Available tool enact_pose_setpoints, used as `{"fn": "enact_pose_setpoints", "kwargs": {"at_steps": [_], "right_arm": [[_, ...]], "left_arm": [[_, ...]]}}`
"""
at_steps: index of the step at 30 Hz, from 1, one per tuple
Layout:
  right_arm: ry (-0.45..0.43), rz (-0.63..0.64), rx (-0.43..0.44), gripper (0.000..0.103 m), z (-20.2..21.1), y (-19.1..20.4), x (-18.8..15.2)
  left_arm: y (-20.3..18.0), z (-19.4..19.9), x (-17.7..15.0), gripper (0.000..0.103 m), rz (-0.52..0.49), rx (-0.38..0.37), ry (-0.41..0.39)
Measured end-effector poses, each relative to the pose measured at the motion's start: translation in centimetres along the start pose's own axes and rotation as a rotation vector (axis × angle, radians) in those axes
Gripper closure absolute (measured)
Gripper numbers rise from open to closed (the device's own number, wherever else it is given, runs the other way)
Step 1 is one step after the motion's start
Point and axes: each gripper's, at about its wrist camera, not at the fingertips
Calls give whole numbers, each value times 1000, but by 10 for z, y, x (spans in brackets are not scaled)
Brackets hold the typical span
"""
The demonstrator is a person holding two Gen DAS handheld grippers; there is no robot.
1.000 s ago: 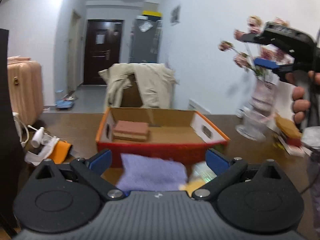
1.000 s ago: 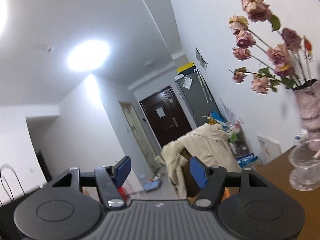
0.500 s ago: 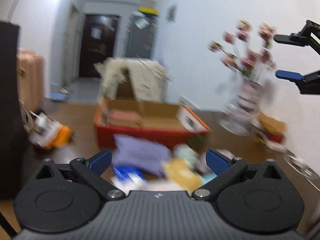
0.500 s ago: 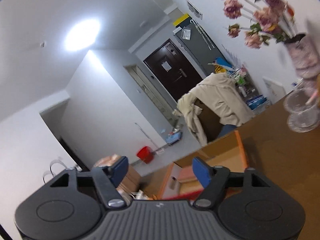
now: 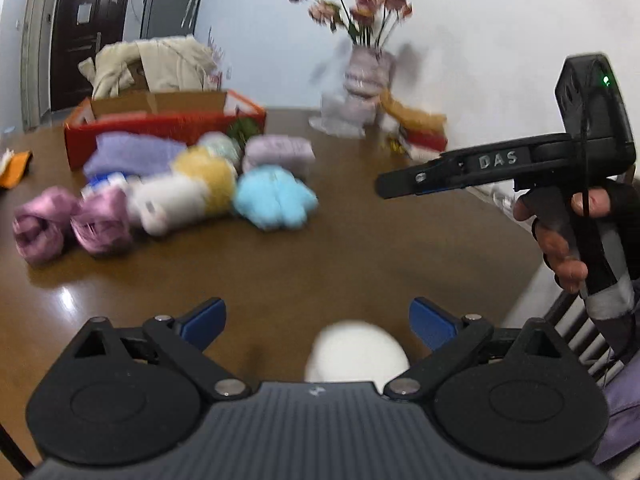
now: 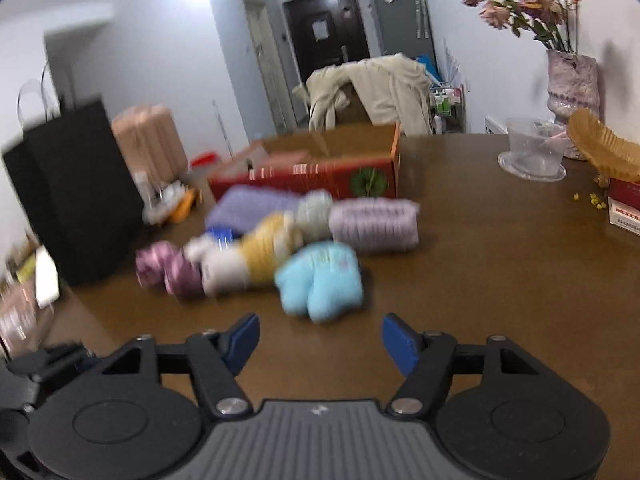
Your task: Organize soft objects
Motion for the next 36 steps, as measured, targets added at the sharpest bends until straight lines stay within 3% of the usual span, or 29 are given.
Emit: {"fn": "enact_pose_setpoints", "kwargs": {"at_steps": [3, 6, 9, 11, 14, 16, 20, 21, 22, 25, 29, 36], "right_arm": [[24, -3, 27, 36, 6, 2, -23], [15, 13, 46, 36, 21, 4, -38], [15, 15, 35, 36, 26, 4, -49], [15, -2, 49, 36, 28, 4, -55], [15, -2, 91, 36, 26, 12, -59], [6, 9, 118, 36, 20, 21, -58], [-6, 0, 83, 37, 0, 25, -44], [-8, 1, 72, 38, -5, 24, -39], [-15, 4, 70, 39, -9, 24, -35], [-48, -2, 71, 40, -22, 27, -17], [-80, -11, 114, 42, -58, 45, 6], [-84, 26, 124, 54, -152, 101, 34]], "left_arm": [[-14, -3, -19, 17, 10, 39, 25], [-23, -2, -30, 19, -25, 112, -28], [-22, -5, -28, 25, -50, 240, -84], [-11, -8, -23, 27, -12, 307, -95], [5, 5, -12, 26, 44, 284, -138], [12, 13, -7, 14, 39, 273, -160], [4, 2, -15, 10, -8, 190, -95], [-1, -5, -17, 18, -21, 182, -81], [-3, -13, -18, 49, -31, 191, -57], [9, -17, -11, 49, -9, 170, -31], [50, -1, 14, 50, 28, 164, -85], [142, 2, 76, 49, -27, 247, -145]]}}
Point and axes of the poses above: each gripper's, at about its wrist camera, not at the fingertips, and z roughly against the way its jaws point, y to its left, x to its top, and after that the axes turned 12 degrees about -y, right-handed
